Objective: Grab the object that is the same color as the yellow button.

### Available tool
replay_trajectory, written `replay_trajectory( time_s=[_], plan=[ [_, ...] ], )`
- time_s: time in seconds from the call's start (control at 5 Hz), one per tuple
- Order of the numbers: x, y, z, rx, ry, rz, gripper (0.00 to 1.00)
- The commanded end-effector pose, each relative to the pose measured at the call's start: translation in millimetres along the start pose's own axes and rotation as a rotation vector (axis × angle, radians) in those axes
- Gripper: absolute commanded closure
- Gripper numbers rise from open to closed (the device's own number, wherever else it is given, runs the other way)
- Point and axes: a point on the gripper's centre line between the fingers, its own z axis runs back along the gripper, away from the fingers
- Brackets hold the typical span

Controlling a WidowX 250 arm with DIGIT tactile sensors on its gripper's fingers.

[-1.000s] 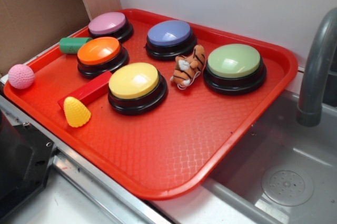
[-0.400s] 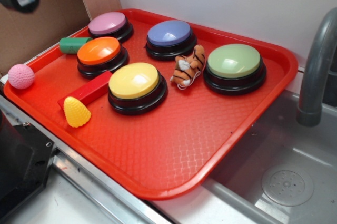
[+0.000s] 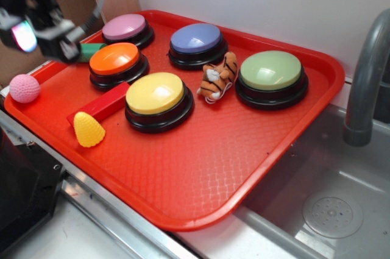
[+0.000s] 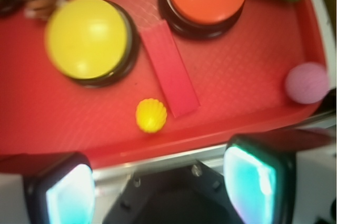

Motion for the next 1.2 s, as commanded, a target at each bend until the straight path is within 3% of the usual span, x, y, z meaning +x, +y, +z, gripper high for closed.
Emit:
replay_trajectory(
  time_s=[0.0, 0.2, 0.4, 0.6, 0.8, 1.0],
  plan=[
    [1, -7, -33, -0.077, -0.025, 0.029, 0.0],
    [-2, -5, -58, -0.053, 0.015, 0.083, 0.0],
    [-2, -5, -65, -0.004, -0.001, 0.145, 0.0],
    [-2, -2, -78, 0.008, -0.001, 0.185, 0.0],
    [-1, -2, -85, 0.035, -0.006, 0.22, 0.51],
    [0, 0, -90, 0.017, -0.032, 0.282, 1.0]
  ],
)
